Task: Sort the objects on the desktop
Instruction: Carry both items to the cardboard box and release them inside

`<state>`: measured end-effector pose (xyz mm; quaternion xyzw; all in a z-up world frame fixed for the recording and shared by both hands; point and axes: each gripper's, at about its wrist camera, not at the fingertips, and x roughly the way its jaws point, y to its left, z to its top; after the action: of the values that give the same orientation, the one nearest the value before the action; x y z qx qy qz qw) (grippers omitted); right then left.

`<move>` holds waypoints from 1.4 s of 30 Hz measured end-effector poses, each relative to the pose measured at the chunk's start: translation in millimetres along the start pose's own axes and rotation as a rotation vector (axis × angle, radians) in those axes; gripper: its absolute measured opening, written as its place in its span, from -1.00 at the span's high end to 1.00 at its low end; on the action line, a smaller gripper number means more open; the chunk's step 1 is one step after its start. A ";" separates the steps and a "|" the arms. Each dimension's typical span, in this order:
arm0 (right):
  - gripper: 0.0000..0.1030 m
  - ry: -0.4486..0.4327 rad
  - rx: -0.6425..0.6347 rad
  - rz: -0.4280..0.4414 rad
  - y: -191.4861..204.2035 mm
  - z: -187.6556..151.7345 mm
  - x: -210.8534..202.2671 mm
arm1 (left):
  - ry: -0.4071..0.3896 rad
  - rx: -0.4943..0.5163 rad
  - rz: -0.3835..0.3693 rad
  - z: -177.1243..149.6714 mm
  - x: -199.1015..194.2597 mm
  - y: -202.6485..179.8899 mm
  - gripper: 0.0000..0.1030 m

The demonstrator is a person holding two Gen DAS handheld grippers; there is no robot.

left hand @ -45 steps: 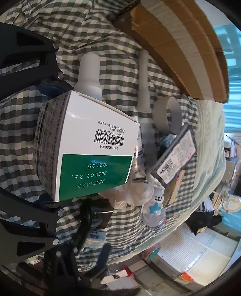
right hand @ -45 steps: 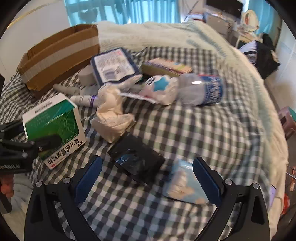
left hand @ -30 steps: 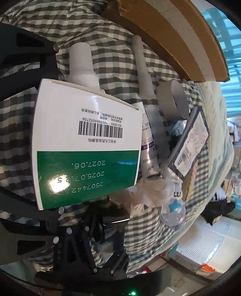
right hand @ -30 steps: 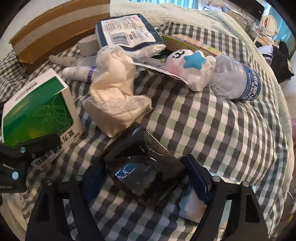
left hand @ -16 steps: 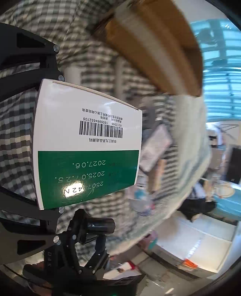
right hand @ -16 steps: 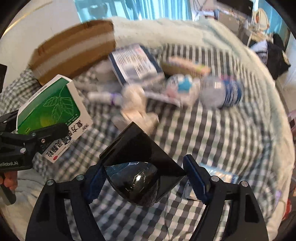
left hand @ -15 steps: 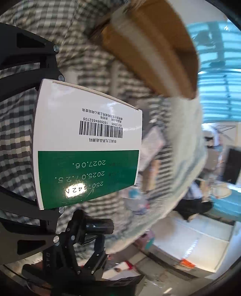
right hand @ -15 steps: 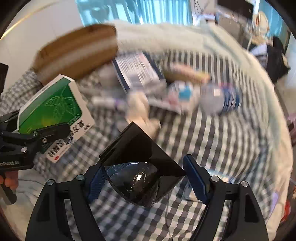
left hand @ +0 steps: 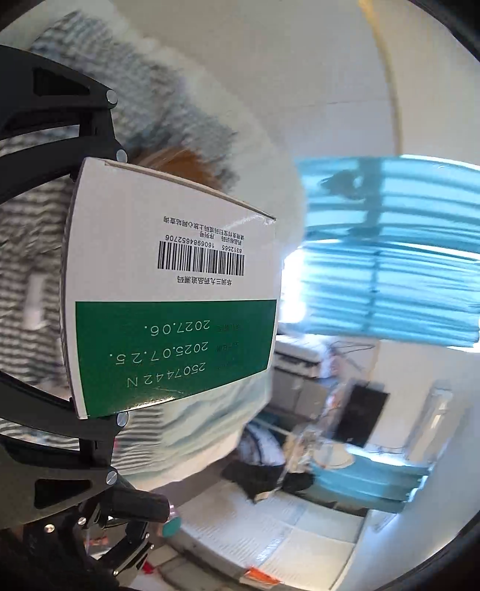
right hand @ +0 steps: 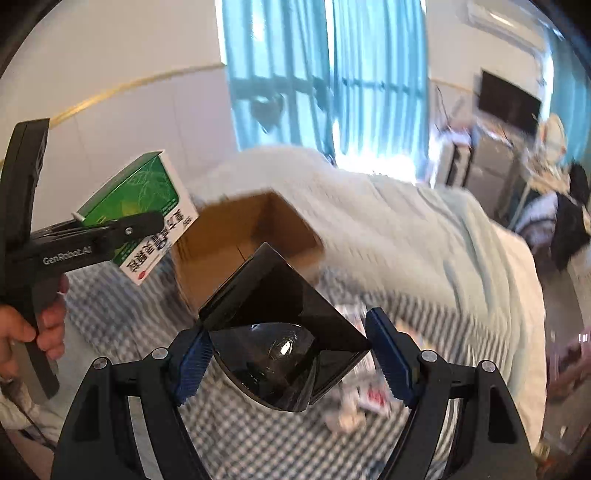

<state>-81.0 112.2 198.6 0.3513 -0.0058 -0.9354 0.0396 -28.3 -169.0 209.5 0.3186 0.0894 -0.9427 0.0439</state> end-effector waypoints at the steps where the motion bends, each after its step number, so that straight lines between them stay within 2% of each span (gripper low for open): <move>1: -0.53 -0.030 -0.006 0.005 8.1 15.4 0.2 | -0.018 -0.017 0.005 4.5 -1.2 6.7 -0.51; 4: -0.53 -0.074 -0.008 0.021 28.7 41.1 13.4 | 0.010 -0.038 0.002 6.8 19.0 22.7 -0.51; 7: -0.53 -0.088 0.013 0.055 35.9 50.8 48.0 | -0.010 -0.044 0.030 -10.3 41.5 41.5 -0.51; 9: -0.53 -0.068 0.047 0.078 36.8 50.9 79.4 | -0.001 -0.028 0.080 -24.3 64.0 53.5 -0.51; 11: -0.53 -0.034 0.110 0.104 32.5 50.9 119.3 | 0.043 -0.020 0.112 -38.2 90.6 64.1 -0.51; 16: -0.53 0.019 0.179 0.087 20.6 45.8 197.9 | 0.075 -0.049 0.119 -47.1 129.1 86.2 -0.51; 21: -0.53 0.036 0.209 0.096 11.0 53.0 240.4 | 0.063 -0.029 0.120 -47.6 148.3 84.9 -0.53; 26: -0.55 0.028 0.261 0.104 0.2 52.1 249.6 | 0.070 -0.020 0.132 -49.9 158.9 78.0 -0.57; 28: -0.69 0.025 0.283 0.104 -3.9 51.2 250.0 | 0.067 -0.024 0.132 -51.0 158.5 74.8 -0.62; 30: -0.85 0.018 0.295 0.109 -6.1 54.7 247.7 | 0.073 -0.035 0.123 -50.0 159.8 74.5 -0.79; 31: -0.86 0.010 0.302 0.101 -7.7 56.2 244.5 | 0.074 -0.039 0.129 -49.4 158.9 73.5 -0.93; 37: -0.86 -0.015 0.268 0.082 -11.9 55.4 216.2 | 0.035 -0.003 0.147 -47.7 136.4 62.9 -0.94; 42: -0.86 -0.021 0.230 0.010 -30.9 36.8 172.5 | 0.039 -0.019 0.089 -49.4 112.3 45.2 -0.94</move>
<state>-236.7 128.9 111.9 0.3435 -0.1154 -0.9320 0.0034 -81.7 -206.5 96.2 0.3402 0.0847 -0.9325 0.0870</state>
